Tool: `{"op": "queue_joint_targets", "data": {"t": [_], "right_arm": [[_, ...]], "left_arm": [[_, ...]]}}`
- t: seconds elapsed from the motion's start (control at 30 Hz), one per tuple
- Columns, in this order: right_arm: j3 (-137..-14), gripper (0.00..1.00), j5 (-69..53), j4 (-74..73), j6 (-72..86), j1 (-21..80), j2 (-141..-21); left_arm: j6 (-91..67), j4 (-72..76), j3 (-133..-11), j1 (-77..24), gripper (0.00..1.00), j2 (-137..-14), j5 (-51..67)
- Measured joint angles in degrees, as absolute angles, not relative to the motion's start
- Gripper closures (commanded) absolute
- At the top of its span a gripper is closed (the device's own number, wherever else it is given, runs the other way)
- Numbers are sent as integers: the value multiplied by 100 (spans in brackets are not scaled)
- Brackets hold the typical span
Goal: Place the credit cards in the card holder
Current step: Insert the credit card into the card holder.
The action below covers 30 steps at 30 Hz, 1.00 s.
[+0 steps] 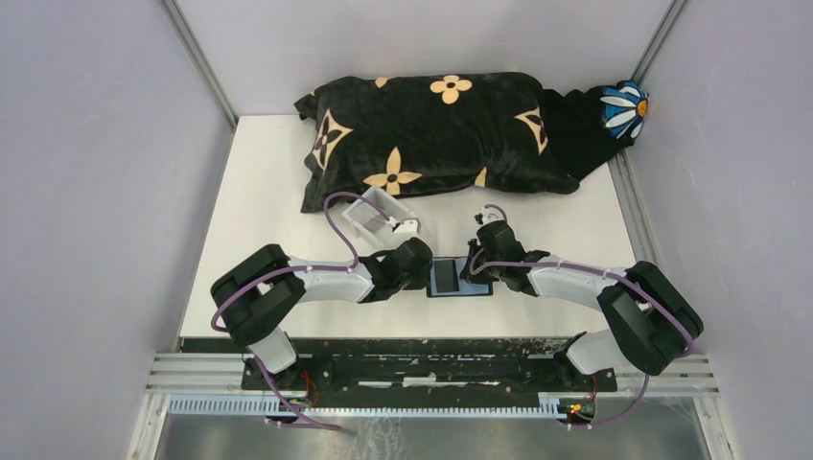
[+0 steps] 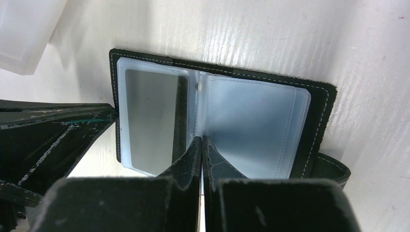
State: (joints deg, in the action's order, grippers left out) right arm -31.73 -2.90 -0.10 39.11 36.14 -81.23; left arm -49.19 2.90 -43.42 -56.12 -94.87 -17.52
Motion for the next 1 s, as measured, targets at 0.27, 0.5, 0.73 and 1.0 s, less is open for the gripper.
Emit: {"op": "queue_joint_targets", "data": {"t": [0.27, 0.5, 0.73, 1.0], "right_arm": [[-3334, 99, -121, -5, 3920, 3874, -8270], [-3389, 99, 56, 10, 3920, 4053, -8335], [-3452, 97, 248, -139, 3911, 4136, -8329], [-3522, 86, 451, -676, 3732, 4198, -8034]], "left_arm": [[-4919, 296, -4340, -5612, 97, -9489, -1752], [-4919, 344, -4313, -5612, 97, -9487, -1752], [-4919, 342, -4309, -5612, 97, -9476, -1754], [-4919, 233, -4283, -5614, 97, -9400, -1798]]}}
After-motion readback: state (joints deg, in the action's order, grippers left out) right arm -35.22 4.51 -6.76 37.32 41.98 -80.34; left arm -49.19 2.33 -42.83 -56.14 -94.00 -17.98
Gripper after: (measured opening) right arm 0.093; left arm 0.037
